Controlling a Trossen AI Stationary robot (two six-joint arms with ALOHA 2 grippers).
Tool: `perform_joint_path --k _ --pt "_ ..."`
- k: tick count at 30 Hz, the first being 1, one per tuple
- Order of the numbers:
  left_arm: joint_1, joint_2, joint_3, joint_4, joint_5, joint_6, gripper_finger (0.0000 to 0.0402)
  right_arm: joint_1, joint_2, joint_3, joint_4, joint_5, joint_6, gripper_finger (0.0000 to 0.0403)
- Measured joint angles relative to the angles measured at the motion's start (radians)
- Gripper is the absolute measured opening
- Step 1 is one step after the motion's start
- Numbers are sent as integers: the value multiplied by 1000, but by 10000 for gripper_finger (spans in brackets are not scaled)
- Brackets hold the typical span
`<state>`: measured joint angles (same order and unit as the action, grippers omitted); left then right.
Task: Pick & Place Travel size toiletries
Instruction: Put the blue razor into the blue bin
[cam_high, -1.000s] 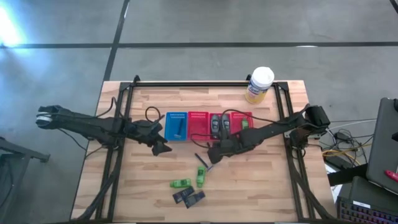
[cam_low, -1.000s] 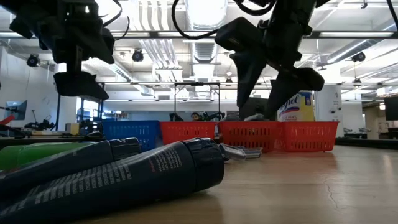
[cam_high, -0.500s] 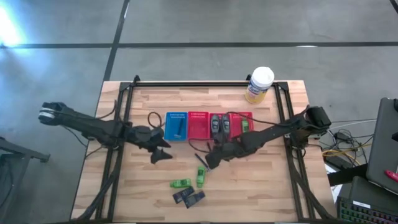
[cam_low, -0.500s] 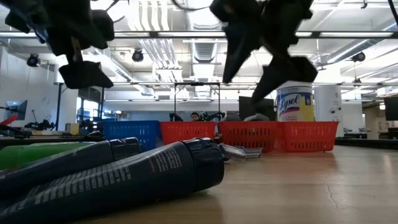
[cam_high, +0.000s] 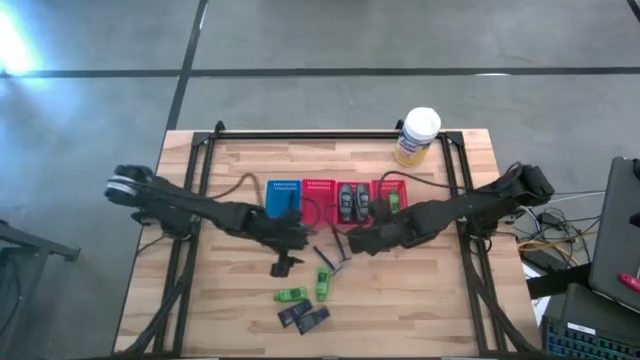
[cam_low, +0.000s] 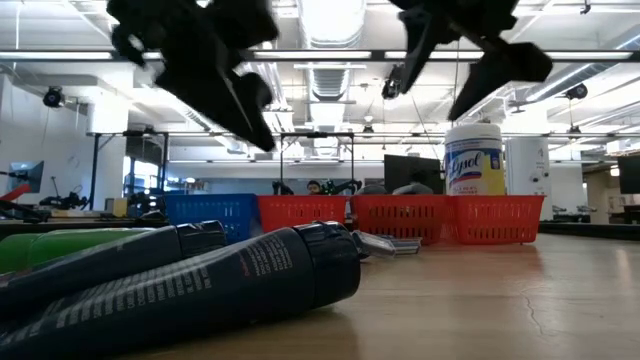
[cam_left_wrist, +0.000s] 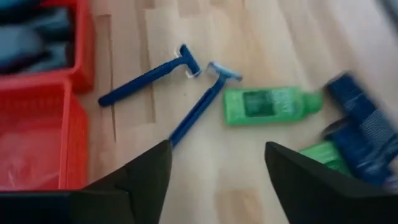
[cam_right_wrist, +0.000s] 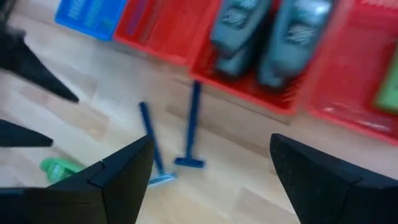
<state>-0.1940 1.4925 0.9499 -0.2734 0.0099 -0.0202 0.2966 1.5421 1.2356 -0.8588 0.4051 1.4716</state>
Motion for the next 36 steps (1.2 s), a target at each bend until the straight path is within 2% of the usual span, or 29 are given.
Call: perform_joint_path --k 3,9,14,19,24,36 --pt "29 88 75 -75 5 115 232 0 -38 -3 -41 16 10 322" --pt "89 222 159 -97 127 323 186 0 -61 -8 -51 18 11 332" --pt "105 304 216 -137 134 513 166 0 -41 -13 -51 24 40 341" --pt "107 341 242 -172 135 635 157 0 -36 -14 -51 23 83 348" --pt "115 376 241 -173 149 673 151 0 -35 -18 -49 30 100 348" --pt "134 390 259 -140 150 672 151 0 -28 -52 -45 44 202 306"
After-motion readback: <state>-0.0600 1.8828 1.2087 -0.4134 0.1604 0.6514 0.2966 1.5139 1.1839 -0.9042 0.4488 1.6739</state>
